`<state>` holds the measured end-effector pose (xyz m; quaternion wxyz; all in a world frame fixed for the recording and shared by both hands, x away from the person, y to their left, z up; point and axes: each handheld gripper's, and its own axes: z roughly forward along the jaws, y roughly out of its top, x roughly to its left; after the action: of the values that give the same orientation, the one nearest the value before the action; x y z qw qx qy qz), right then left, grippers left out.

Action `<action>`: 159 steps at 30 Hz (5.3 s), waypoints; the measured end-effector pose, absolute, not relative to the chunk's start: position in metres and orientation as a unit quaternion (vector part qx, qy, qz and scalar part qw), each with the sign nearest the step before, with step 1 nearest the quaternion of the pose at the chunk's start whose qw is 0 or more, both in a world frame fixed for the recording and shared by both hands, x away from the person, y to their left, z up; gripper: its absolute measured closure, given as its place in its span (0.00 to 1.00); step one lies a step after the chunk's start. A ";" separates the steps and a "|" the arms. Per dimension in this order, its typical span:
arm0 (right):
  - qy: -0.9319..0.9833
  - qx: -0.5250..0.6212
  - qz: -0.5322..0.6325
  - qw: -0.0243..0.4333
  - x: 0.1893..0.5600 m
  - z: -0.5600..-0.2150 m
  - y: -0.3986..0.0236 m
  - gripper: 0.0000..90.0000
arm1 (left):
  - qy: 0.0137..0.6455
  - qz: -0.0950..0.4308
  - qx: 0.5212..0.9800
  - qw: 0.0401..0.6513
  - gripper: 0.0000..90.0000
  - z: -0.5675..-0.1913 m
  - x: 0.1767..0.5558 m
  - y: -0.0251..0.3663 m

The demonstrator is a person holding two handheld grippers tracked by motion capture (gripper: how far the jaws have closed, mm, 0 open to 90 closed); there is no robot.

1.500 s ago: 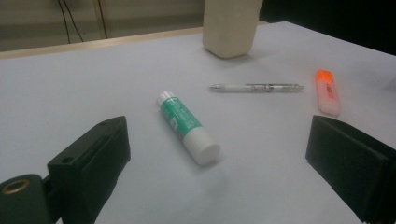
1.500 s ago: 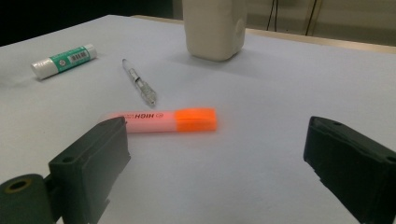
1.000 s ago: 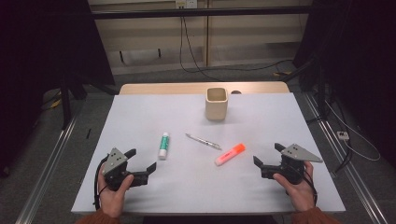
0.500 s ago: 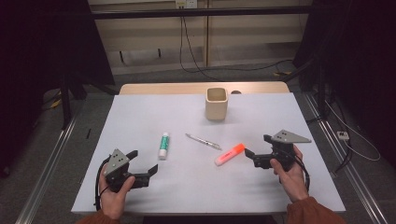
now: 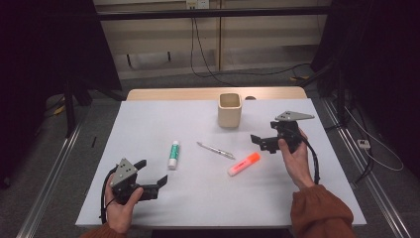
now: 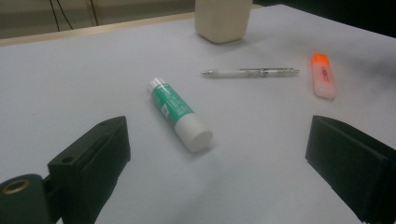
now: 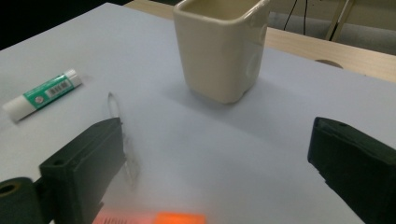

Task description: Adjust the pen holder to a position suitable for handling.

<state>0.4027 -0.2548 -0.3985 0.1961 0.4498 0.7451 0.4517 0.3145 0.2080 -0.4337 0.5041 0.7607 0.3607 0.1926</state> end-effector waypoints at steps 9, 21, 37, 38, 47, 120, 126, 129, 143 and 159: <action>0.759 0.424 0.454 0.193 0.441 -0.384 -0.244 0.13 | 0.361 0.193 0.762 0.503 0.07 -0.433 0.314 0.210; 0.768 0.421 0.445 0.188 0.484 -0.373 -0.237 0.18 | 0.356 0.190 0.763 0.505 0.07 -0.433 0.314 0.208; 0.794 0.416 0.412 0.164 0.565 -0.376 -0.222 0.31 | 0.363 0.181 0.763 0.503 0.07 -0.435 0.317 0.208; 0.797 0.413 0.409 0.161 0.570 -0.377 -0.221 0.33 | 0.364 0.181 0.763 0.502 0.07 -0.436 0.317 0.209; 0.819 0.407 0.378 0.145 0.592 -0.385 -0.202 0.49 | 0.355 0.178 0.768 0.503 0.07 -0.435 0.314 0.207; 0.813 0.420 0.376 0.146 0.579 -0.393 -0.206 0.80 | 0.346 0.168 0.776 0.500 0.08 -0.435 0.315 0.205; 0.812 0.412 0.390 0.139 0.573 -0.383 -0.206 0.80 | 0.346 0.169 0.776 0.501 0.08 -0.435 0.315 0.205; 0.817 0.405 0.386 0.140 0.566 -0.380 -0.203 0.80 | 0.342 0.172 0.777 0.500 0.08 -0.434 0.315 0.205; 0.827 0.377 0.395 0.129 0.526 -0.374 -0.183 0.80 | 0.342 0.173 0.777 0.500 0.08 -0.434 0.315 0.206; 0.828 0.396 0.374 0.131 0.520 -0.386 -0.185 0.79 | 0.342 0.173 0.778 0.497 0.08 -0.435 0.315 0.205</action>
<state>0.5201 -0.1854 -0.3857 0.1315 0.3956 0.8283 0.3743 0.3147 0.2050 -0.4346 0.4970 0.7784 0.3425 0.1726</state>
